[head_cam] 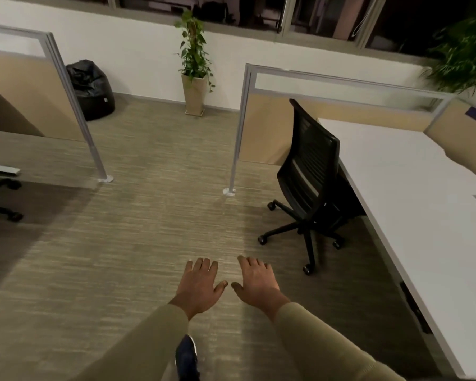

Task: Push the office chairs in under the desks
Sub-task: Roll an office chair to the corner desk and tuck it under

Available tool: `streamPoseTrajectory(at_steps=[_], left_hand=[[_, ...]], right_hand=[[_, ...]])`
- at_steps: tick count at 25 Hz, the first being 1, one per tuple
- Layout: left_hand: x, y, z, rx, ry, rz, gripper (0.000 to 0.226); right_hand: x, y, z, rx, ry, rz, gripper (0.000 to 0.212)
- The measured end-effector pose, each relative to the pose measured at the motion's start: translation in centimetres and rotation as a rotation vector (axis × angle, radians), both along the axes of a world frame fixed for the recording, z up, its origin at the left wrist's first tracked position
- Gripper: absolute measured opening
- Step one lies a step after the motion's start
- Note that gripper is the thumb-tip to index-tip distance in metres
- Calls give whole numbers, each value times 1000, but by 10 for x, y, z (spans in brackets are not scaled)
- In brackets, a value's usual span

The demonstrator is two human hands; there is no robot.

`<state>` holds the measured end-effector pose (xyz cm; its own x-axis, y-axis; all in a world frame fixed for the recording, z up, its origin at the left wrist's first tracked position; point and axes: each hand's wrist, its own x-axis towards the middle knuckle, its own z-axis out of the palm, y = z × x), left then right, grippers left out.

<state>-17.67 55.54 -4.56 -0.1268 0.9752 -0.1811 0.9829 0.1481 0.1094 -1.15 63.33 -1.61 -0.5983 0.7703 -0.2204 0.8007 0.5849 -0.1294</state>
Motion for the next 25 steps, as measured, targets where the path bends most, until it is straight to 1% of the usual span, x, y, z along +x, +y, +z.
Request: streamPoseTrajectory(at_steps=[8,10,14,19,22,25], left_hand=[[-129,170,13,-31,32,-109,73],[-149,204,14,6,23,-107,73],[-172,266,12,10,0,-119,73],[-190,357,3,17,-10,-145,73],[-201,429,-3,12,-22,-146,74],[-207,512,7,35,-38,-151,74]], right_hand=[[-103,153,15,-13,41,-150,75],[-118,184,15,-7,40,-170,74],[-141,249,15,-29,36,-196,76],[-167,350,10,7,69,-203,73],[-178,422,11,9,97,-210,76],[-184,494,20,16,104,-216,75]])
